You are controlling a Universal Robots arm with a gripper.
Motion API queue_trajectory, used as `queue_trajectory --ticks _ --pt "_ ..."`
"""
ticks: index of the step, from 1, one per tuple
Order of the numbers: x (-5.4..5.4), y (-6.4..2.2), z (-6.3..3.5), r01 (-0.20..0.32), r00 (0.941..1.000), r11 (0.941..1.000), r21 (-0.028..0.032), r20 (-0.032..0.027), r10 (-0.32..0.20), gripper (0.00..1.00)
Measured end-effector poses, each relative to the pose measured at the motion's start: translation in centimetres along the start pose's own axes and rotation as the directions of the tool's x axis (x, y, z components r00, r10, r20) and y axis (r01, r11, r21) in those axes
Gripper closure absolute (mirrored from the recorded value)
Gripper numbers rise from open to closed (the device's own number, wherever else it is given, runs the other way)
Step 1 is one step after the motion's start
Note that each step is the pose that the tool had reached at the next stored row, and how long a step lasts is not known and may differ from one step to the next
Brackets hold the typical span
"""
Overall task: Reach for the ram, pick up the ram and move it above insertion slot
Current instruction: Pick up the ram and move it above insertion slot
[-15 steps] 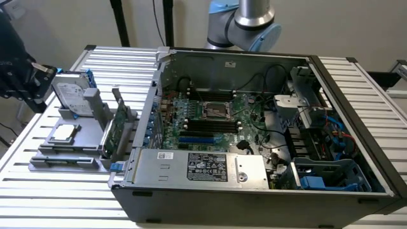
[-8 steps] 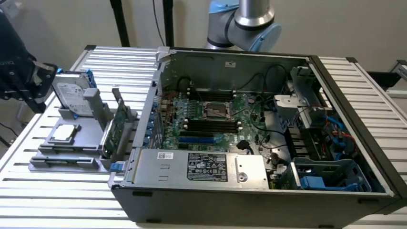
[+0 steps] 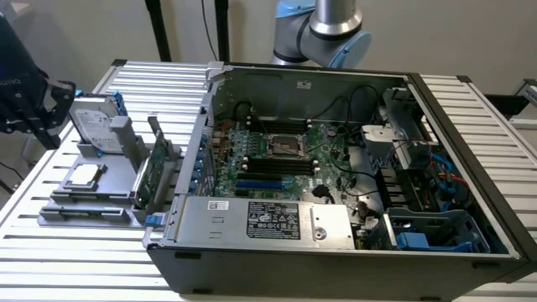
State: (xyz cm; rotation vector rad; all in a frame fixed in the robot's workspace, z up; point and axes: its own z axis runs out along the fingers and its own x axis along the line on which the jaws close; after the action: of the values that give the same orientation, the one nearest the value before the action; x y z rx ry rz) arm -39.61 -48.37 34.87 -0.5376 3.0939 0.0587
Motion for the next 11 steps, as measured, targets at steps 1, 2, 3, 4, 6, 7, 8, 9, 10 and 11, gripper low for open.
queue_trajectory --ticks 1,2,3,4,6,7,8,9,10,11 --pt "0.00 -0.01 0.00 0.013 0.9999 0.9999 0.0003 0.0009 -0.013 0.89" --pt "0.00 -0.02 0.01 0.026 0.9997 0.9997 0.0006 0.0018 -0.026 0.89" --pt "0.00 -0.03 0.00 0.038 0.9993 0.9993 0.0010 0.0026 -0.038 0.89" --pt "0.00 -0.03 0.00 0.052 0.9986 0.9986 0.0014 0.0035 -0.052 0.89" --pt "-0.01 -0.05 0.01 0.078 0.9970 0.9970 0.0021 0.0053 -0.078 0.89" --pt "-0.01 -0.06 0.00 0.090 0.9959 0.9959 0.0025 0.0061 -0.090 0.89" --pt "-0.01 -0.06 0.00 0.103 0.9946 0.9946 0.0029 0.0070 -0.103 0.89" --pt "-0.01 -0.07 0.00 0.116 0.9932 0.9932 0.0033 0.0079 -0.116 0.89" --pt "-0.01 -0.08 0.00 0.129 0.9916 0.9917 0.0038 0.0087 -0.129 0.89" --pt "-0.02 -0.09 0.00 0.142 0.9898 0.9899 0.0042 0.0096 -0.142 0.89"
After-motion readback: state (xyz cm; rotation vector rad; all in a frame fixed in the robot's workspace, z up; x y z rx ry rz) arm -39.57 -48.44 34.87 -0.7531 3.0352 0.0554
